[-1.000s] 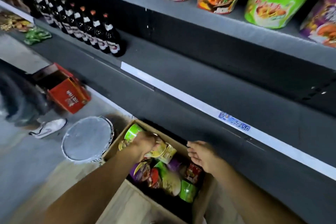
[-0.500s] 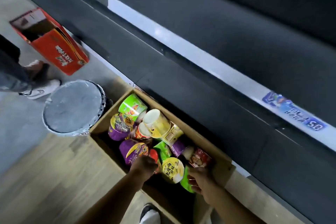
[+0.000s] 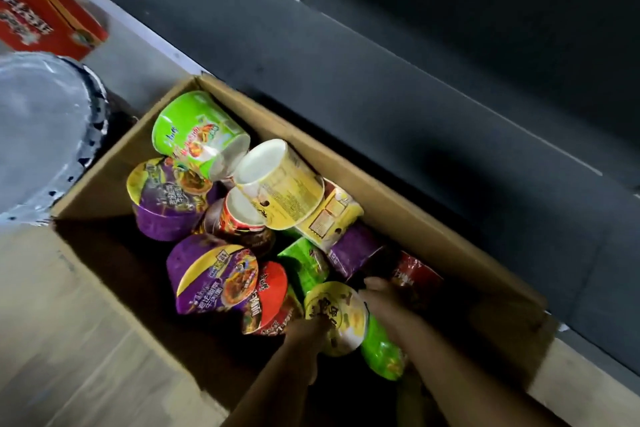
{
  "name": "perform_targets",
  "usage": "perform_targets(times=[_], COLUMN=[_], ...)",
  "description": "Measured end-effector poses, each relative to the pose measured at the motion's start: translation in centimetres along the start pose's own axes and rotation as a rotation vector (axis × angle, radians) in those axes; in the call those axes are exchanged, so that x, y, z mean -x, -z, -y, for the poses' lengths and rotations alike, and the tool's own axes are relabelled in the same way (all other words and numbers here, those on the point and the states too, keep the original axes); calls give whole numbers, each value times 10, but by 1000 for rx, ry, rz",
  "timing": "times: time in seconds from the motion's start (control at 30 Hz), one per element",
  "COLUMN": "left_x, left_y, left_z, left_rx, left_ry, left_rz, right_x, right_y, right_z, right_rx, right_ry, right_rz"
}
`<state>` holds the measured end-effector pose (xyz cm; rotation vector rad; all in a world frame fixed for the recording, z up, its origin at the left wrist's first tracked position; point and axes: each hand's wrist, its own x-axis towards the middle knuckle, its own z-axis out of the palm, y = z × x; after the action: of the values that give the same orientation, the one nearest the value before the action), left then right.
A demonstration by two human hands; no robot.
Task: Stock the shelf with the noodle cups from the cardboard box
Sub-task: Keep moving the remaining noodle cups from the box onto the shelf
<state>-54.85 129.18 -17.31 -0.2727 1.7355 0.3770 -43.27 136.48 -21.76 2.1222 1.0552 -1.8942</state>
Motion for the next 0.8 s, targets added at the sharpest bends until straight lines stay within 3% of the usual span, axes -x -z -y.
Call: perform_targets(times=[0.33,0.8], left_x=[-72,35], left_y=[-15,15], left_z=[17,11], left_rx=[246,7], left_ry=[106,10], left_rz=[111,81], right_x=[-50,52], right_y=[-24,16], right_z=[-23,-5], right_rx=[325,180], right_ry=[16,-39], right_rz=[148,64])
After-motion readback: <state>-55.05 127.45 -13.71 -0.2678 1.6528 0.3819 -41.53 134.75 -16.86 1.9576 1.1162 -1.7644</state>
